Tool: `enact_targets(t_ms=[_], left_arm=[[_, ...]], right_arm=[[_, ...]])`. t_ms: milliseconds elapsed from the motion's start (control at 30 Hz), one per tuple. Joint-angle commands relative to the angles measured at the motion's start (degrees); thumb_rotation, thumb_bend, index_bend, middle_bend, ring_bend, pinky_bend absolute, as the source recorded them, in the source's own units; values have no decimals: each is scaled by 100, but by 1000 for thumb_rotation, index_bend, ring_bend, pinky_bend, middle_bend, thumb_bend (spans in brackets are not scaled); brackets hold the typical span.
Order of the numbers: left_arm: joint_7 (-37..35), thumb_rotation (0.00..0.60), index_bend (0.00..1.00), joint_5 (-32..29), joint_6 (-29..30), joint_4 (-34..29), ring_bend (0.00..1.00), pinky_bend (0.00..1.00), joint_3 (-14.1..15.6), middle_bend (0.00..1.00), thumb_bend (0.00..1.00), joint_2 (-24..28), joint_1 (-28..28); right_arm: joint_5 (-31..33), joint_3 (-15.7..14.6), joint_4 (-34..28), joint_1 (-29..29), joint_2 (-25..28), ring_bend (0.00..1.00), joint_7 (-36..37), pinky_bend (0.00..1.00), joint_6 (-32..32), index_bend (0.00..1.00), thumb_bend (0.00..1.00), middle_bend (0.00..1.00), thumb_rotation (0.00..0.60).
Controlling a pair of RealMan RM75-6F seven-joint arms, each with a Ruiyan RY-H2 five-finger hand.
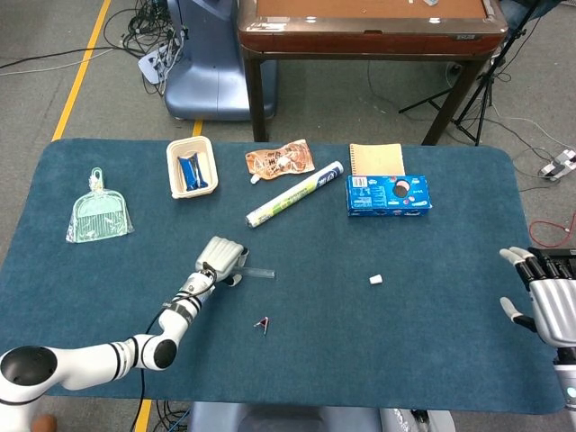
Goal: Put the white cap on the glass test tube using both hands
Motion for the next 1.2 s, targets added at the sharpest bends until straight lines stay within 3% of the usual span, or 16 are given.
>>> enact_targets(t_ms=[33,100,200,267,333,467,533,633,767,1200], left_arm=[[-495,600,550,568,186,-362,995,1000,17,1000,259,327,234],[-719,600,552,817,287,-579,996,1000,26,1000,258,513,340],[-1050,600,559,1245,516,-973,996,1000,55,1000,259,879,534],[-1181,600,563,1461,663,-1174,996,1000,75,1000,258,1086,638],[-1269,600,566,1602,771,-1348,996,1000,88,1000,259,1258,719],[-1366,600,567,1838,998,-1702,996,1000,115,1000,259,1601,883],[-1406,600,567,1927,1104,-1865,996,1000,126,1000,259,1753,965],[-1439,600,568,2019,1195,-2035,996,1000,146,1000,258,1929,1053],[-1480,600,569,2094,1272,-2160,996,1000,156,1000,258,2074,1139],[-1529,600,571,2223,1425,-2283,996,1000,199,1000,258,2230,1358]], right_arm=[[-152,-56,-97,97,-22,185,-106,277,-118,256,249,255,600],[-211,-86,-187,181,-11,235,-212,306,-258,269,251,281,600],[-267,-142,-364,398,29,423,-431,513,-660,298,294,375,600],[-218,-174,-487,578,63,616,-577,722,-1033,306,338,506,600],[-115,-187,-603,759,97,760,-700,846,-1410,314,383,648,600],[287,-173,-824,1185,128,972,-990,993,-2273,323,564,911,600],[590,-135,-887,1416,103,1000,-1127,1000,-2704,323,676,979,600],[1016,-88,-880,1751,10,1000,-1302,1000,-3269,323,829,1000,600],[1466,-80,-765,2103,-195,1000,-1606,1000,-3733,323,924,1000,600],[2484,-110,-40,2790,-1019,1000,-2034,1000,-4136,323,938,1000,598]])
